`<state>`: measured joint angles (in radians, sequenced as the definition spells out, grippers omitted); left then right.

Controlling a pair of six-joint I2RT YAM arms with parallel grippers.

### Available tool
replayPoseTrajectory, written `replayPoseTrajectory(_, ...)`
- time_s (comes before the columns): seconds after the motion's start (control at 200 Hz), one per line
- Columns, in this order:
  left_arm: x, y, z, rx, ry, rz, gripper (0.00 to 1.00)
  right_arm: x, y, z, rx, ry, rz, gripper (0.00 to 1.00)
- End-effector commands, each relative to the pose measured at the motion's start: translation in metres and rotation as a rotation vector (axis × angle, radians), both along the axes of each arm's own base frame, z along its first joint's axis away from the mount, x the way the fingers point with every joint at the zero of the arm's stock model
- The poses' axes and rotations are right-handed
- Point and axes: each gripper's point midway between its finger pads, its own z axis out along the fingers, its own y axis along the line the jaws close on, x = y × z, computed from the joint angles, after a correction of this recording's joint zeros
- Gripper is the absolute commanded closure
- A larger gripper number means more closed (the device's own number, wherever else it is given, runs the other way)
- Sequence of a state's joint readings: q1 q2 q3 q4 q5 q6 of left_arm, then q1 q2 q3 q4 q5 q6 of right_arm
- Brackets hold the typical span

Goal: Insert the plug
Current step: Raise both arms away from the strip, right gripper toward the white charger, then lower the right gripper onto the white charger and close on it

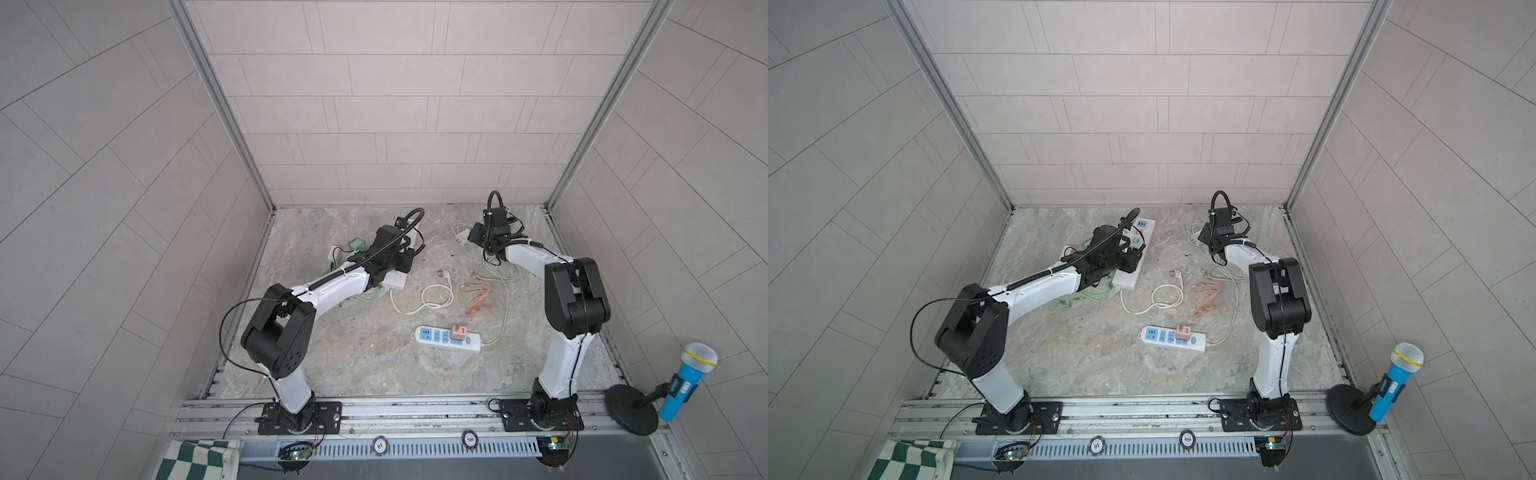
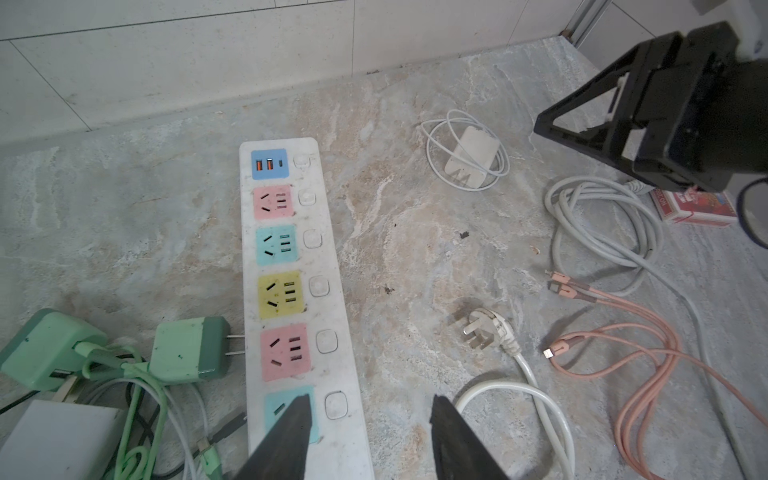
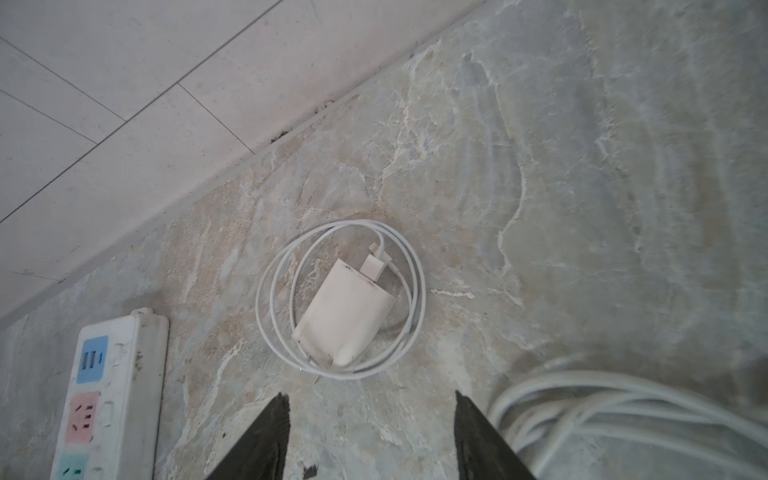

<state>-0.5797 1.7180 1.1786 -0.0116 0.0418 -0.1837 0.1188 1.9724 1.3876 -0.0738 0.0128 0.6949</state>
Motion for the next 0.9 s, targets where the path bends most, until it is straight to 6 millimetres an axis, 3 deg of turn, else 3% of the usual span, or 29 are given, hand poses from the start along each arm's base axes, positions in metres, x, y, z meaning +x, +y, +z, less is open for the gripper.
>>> replayPoseTrajectory(0.0,-0.002,0.009,0.008,-0.010,-0.023,0.023,0.48,0.012,0.000,0.000,0.013,0.030,0.016,0.38)
replayPoseTrajectory(0.51,-0.006,0.017,0.010,-0.006,-0.029,0.024,0.48,0.062,0.000,-0.043,0.005,0.114,0.022,0.39)
replayPoseTrajectory(0.721,-0.003,0.016,0.004,-0.001,-0.014,0.019,0.48,0.067,0.001,-0.058,0.005,0.144,0.028,0.39)
replayPoseTrajectory(0.896,-0.001,0.013,0.002,-0.005,-0.010,0.012,0.48,0.068,-0.005,-0.058,-0.022,0.158,0.024,0.39)
